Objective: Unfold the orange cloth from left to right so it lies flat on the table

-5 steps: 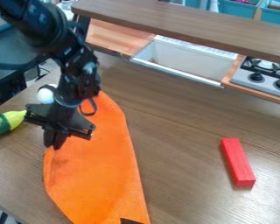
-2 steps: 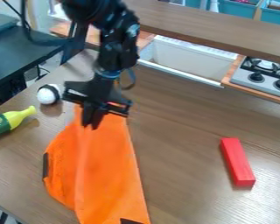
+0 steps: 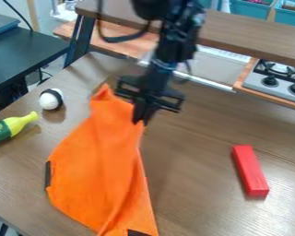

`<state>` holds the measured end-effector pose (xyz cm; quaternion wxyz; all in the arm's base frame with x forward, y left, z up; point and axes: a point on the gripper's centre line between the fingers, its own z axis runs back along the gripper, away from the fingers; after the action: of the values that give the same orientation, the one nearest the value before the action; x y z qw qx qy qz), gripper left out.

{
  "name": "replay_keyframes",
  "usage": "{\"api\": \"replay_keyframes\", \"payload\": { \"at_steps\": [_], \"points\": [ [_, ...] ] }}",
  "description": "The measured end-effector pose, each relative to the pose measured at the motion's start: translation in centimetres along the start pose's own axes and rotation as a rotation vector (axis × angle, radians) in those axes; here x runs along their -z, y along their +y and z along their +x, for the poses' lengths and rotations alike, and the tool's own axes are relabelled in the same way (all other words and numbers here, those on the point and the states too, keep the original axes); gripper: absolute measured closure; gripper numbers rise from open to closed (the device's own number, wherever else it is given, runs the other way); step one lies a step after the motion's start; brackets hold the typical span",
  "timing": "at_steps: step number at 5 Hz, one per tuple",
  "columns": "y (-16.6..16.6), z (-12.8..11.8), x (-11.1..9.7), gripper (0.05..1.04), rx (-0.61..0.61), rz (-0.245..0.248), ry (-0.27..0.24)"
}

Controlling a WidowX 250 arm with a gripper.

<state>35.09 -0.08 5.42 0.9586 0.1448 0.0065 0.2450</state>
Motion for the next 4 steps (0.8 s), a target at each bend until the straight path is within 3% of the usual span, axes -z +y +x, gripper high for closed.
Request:
{"api": "replay_keyframes", "payload": {
  "at_steps": [1, 2, 3, 4],
  "points": [
    [-3.4, 0.8, -0.4, 1.024, 0.003, 0.006, 0.033],
    [-7.4, 1.6, -1.6, 1.024, 0.006, -0.001, 0.029],
    [-10.4, 1.8, -1.6, 1.024, 0.02, 0.005, 0.023],
    [-12.2, 2.0, -0.2, 1.024, 0.017, 0.022, 0.008]
  ]
}}
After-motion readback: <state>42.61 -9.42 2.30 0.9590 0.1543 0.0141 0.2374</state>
